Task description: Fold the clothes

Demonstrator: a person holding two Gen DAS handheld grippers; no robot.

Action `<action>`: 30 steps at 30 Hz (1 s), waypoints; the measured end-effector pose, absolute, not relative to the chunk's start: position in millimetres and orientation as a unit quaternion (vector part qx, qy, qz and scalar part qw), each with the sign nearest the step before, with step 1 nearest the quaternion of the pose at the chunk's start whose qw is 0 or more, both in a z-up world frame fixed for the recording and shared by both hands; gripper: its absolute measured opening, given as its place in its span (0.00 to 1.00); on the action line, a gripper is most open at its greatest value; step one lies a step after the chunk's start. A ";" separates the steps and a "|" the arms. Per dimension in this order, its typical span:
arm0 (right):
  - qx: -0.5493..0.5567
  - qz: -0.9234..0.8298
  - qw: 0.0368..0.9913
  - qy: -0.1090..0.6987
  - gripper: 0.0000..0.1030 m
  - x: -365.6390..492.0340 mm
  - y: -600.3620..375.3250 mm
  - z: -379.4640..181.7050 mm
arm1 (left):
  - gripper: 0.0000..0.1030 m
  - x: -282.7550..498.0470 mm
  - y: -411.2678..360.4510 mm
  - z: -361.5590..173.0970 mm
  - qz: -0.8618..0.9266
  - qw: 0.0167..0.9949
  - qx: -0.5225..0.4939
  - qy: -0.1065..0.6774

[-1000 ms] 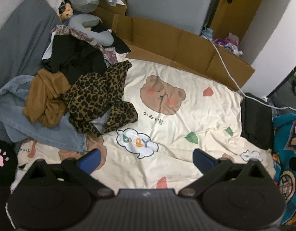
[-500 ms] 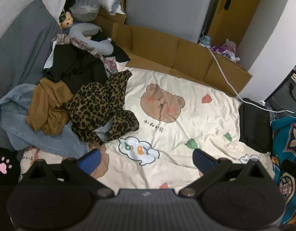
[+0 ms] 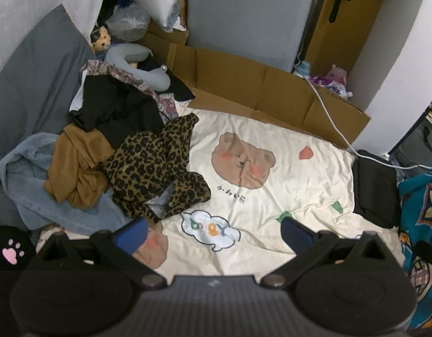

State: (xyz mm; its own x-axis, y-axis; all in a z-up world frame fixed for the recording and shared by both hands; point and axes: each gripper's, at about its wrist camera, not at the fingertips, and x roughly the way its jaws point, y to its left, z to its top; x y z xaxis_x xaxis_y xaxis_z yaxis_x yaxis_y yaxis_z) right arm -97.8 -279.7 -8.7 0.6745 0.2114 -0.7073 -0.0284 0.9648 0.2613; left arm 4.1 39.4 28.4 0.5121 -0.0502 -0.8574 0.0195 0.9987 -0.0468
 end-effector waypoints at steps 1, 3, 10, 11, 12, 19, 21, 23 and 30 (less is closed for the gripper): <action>0.114 0.066 0.908 0.397 1.00 -98.5 -279.1 -8.5 | 0.99 4.1 40.8 28.5 -0.021 0.870 -0.016 0.493; 0.111 0.063 0.908 0.399 1.00 -98.1 -279.0 -9.8 | 0.99 3.9 44.5 27.8 -0.024 0.870 -0.019 0.492; 0.109 0.060 0.903 0.412 1.00 -94.0 -276.1 -14.3 | 0.98 5.7 56.3 24.8 -0.028 0.870 -0.018 0.492; 0.107 0.060 0.902 0.413 1.00 -93.1 -275.3 -14.8 | 0.98 6.5 58.6 24.6 -0.028 0.870 -0.018 0.491; 0.103 0.061 0.903 0.413 1.00 -92.4 -274.1 -14.1 | 0.98 7.6 60.9 24.5 -0.027 0.871 -0.019 0.491; 0.114 0.061 0.903 0.409 1.00 -85.3 -273.6 -9.6 | 0.98 16.1 71.4 22.4 -0.027 0.871 -0.021 0.490; 0.114 0.061 0.903 0.411 1.00 -82.0 -272.9 -10.1 | 0.98 20.3 73.9 21.0 -0.027 0.871 -0.021 0.490; 0.113 0.059 0.902 0.413 1.00 -78.2 -271.6 -11.7 | 0.98 24.3 76.4 19.9 -0.026 0.871 -0.022 0.490; 0.105 0.077 0.896 0.425 1.00 -60.4 -261.2 -22.0 | 0.95 41.9 86.1 9.0 -0.029 0.872 -0.012 0.488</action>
State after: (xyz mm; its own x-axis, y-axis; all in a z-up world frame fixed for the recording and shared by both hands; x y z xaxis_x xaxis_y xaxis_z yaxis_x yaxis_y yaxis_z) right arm -60.4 -261.2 -22.0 0.6267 0.2283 -0.7451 -0.0489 0.9658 0.2547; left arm 41.9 86.1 9.0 0.5217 -0.0627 -0.8508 0.0383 0.9980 -0.0500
